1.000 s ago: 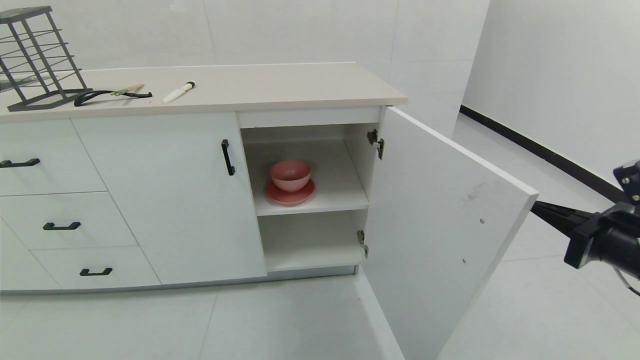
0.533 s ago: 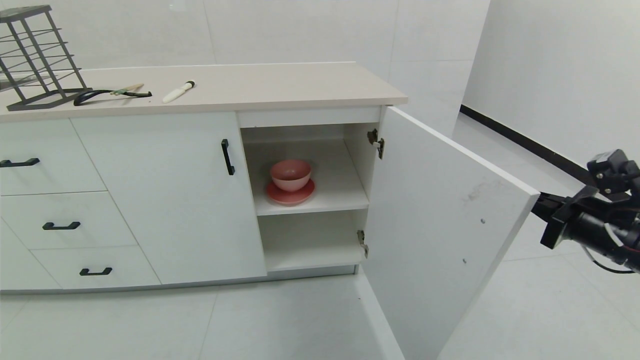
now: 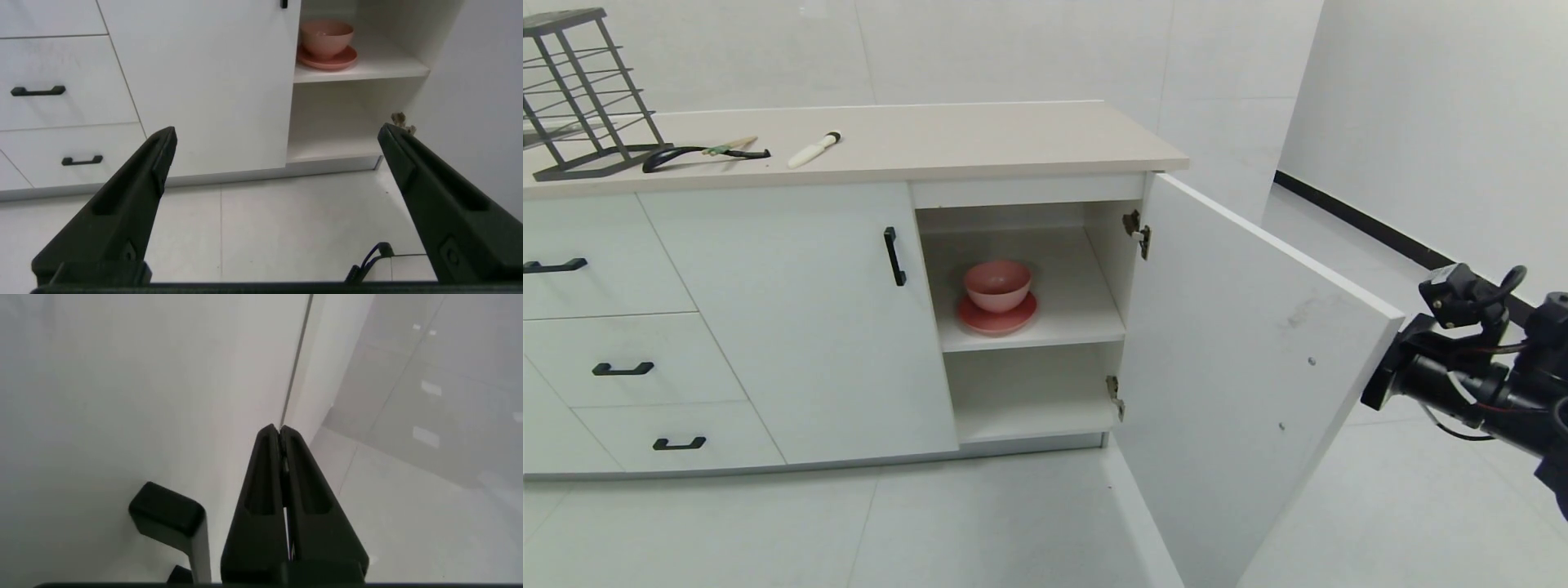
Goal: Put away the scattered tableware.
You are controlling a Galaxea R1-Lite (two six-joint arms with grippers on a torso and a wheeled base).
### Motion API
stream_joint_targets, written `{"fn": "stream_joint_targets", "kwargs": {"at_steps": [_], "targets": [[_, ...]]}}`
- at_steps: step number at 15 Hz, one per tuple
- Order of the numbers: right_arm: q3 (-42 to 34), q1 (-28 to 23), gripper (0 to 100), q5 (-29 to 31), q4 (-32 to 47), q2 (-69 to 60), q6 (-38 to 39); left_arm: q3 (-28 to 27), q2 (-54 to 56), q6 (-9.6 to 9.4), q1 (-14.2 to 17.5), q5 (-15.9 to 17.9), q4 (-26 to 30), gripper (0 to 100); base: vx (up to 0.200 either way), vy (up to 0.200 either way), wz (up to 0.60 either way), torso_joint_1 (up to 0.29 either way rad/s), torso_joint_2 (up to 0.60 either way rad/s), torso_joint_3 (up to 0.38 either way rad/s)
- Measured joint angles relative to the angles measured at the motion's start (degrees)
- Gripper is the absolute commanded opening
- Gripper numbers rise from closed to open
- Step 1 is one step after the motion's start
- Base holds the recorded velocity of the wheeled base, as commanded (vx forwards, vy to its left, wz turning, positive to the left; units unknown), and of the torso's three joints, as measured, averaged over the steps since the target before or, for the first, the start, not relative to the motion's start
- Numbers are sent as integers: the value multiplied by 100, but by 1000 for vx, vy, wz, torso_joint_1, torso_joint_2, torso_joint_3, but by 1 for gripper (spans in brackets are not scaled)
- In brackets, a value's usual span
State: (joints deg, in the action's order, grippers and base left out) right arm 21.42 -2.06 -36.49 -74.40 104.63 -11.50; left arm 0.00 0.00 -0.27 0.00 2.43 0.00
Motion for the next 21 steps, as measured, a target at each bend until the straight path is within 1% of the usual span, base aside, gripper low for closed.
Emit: {"fn": "stream_joint_targets", "kwargs": {"at_steps": [9,14,21], "targets": [[-106,497,0,15,-2,11,1,0,0,37,0,-11,0,100,0,0,0,0,0,0],[-211,1002,0,35,-2,-141,12,-2,0,54,0,-32,0,100,0,0,0,0,0,0],[-146,1630,0,66,-2,-172,46,0,0,54,0,-32,0,100,0,0,0,0,0,0]]}}
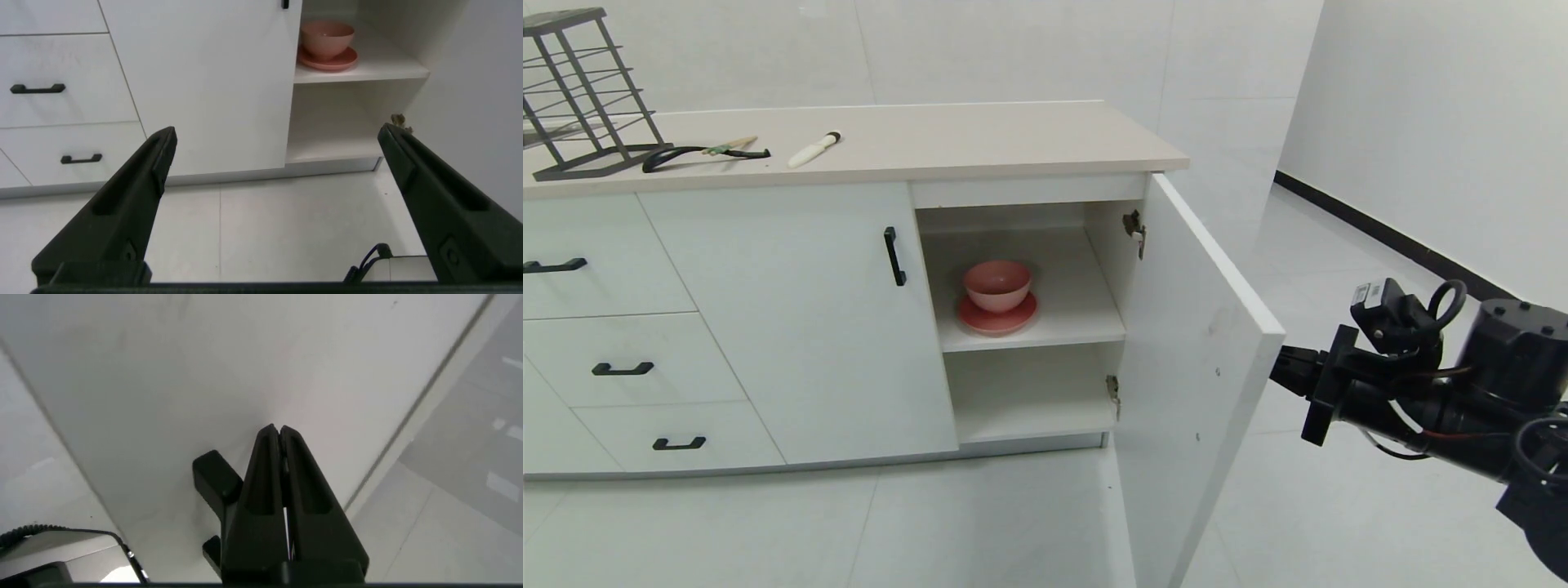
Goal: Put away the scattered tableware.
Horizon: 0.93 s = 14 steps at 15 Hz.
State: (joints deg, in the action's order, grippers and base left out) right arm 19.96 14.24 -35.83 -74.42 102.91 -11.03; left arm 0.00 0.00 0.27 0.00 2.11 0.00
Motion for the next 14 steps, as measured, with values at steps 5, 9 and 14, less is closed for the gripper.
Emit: {"fn": "stream_joint_targets", "kwargs": {"at_steps": [5,9,14], "targets": [[267,367,0,-2,4,168,0,0,0,-2,0,0,0,100,0,0,0,0,0,0],[571,613,0,44,4,456,-10,0,0,-5,0,-9,0,100,0,0,0,0,0,0],[1185,824,0,138,4,841,-2,0,0,11,0,-9,0,100,0,0,0,0,0,0]]}}
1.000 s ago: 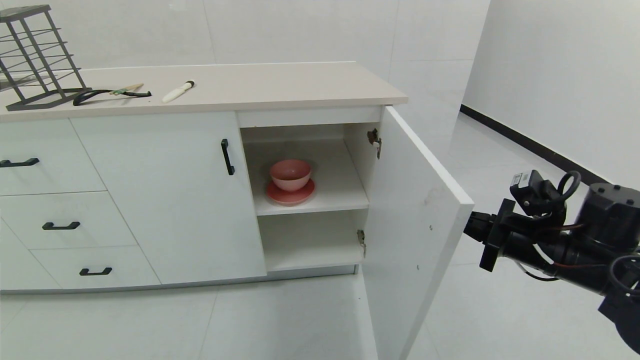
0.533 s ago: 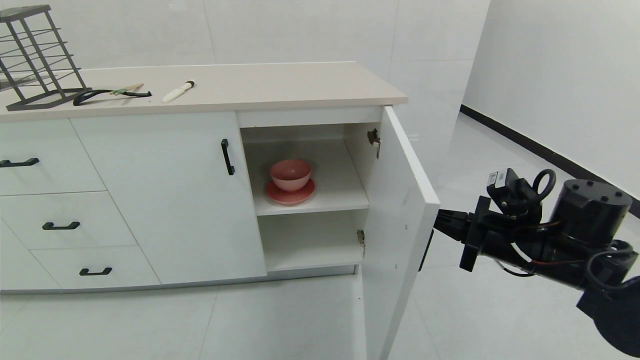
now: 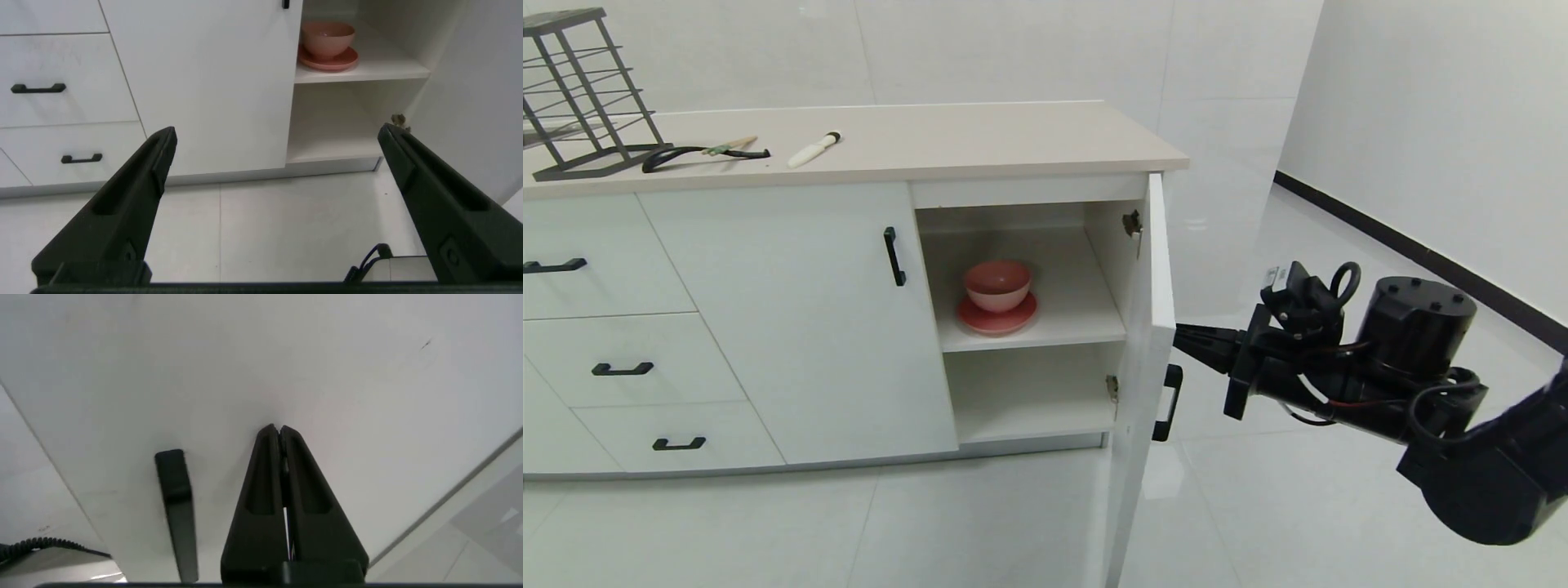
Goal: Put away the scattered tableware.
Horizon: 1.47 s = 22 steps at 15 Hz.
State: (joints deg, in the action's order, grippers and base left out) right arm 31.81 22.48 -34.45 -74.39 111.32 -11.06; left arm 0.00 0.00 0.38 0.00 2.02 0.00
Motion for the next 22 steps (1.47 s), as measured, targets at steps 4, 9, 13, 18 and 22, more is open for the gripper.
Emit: {"fn": "stream_joint_targets", "kwargs": {"at_steps": [4,9,13,18,22], "targets": [[490,83,0,137,-4,386,17,0,0,62,0,-9,-5,100,0,0,0,0,0,0],[959,218,0,180,0,830,30,0,0,63,0,-9,-7,100,0,0,0,0,0,0],[1477,295,0,229,-4,1182,41,0,0,63,0,-9,-7,100,0,0,0,0,0,0],[2086,356,0,232,-1,1652,44,0,0,63,0,-11,-7,100,0,0,0,0,0,0],[2776,373,0,235,-1,2098,99,0,0,57,0,-11,-7,100,0,0,0,0,0,0]]}}
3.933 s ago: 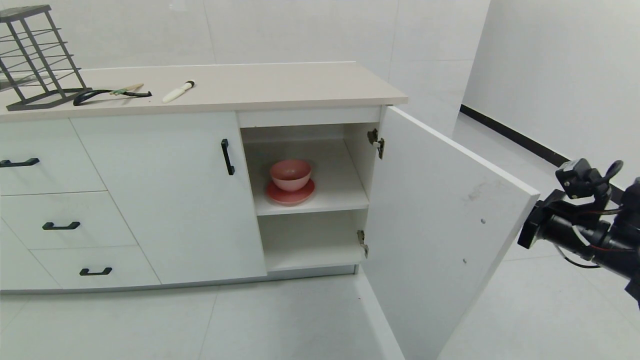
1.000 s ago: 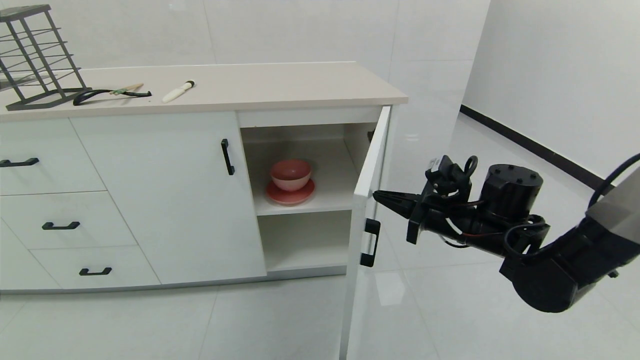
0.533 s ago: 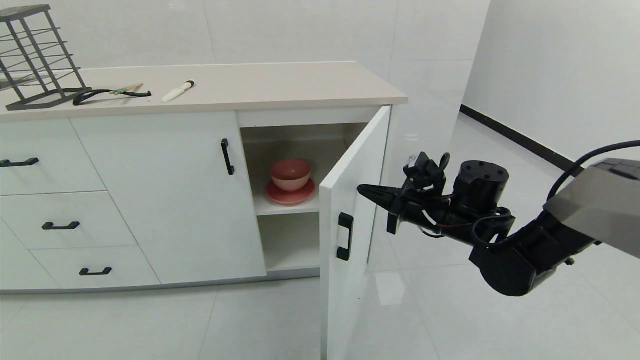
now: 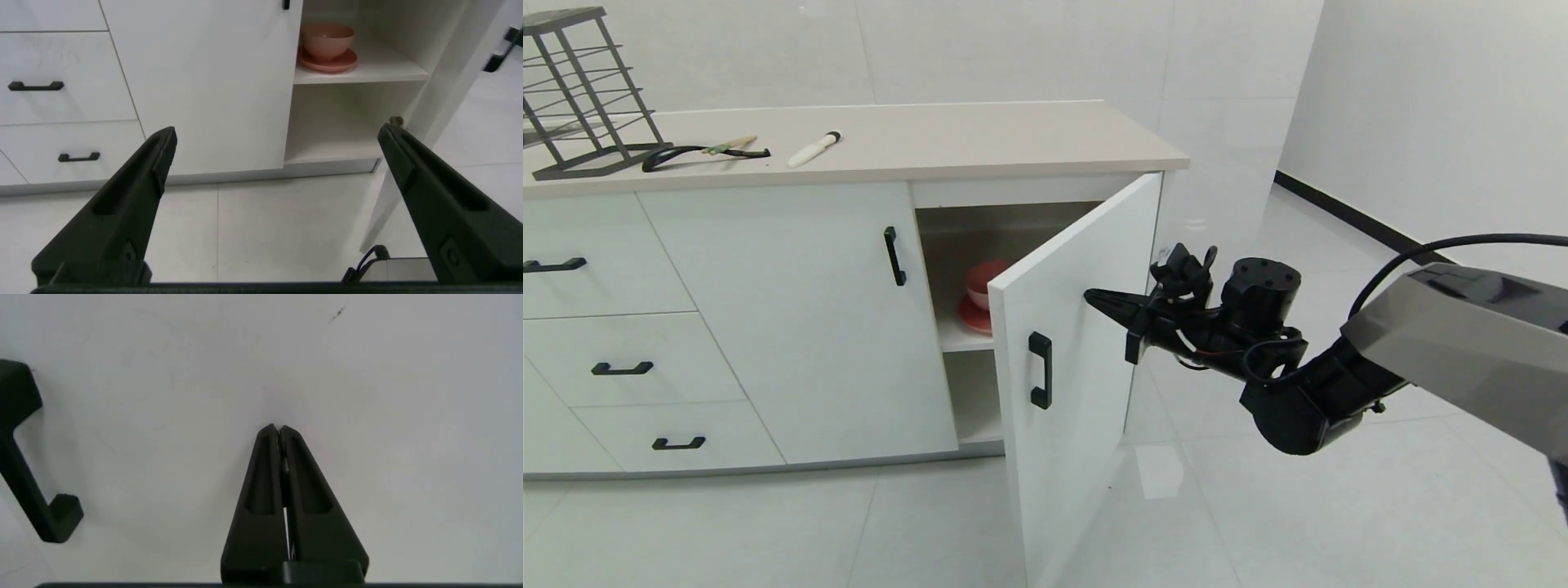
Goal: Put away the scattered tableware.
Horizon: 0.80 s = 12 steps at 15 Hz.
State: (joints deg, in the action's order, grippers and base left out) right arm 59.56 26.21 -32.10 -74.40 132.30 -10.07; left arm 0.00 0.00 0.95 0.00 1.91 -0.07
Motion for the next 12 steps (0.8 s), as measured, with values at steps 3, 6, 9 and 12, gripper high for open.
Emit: {"fn": "stream_joint_targets", "kwargs": {"at_steps": [3,6,9,12], "targets": [[706,-2,0,18,-11,422,41,0,0,-2,0,0,0,100,0,0,0,0,0,0],[1587,-15,0,301,-13,898,241,0,0,-9,0,2,5,100,0,0,0,0,0,0],[2431,-22,0,583,-10,1378,424,0,0,-11,0,5,5,100,0,0,0,0,0,0],[2505,-44,0,585,-227,1510,439,0,0,-17,0,0,7,100,0,0,0,0,0,0]]}}
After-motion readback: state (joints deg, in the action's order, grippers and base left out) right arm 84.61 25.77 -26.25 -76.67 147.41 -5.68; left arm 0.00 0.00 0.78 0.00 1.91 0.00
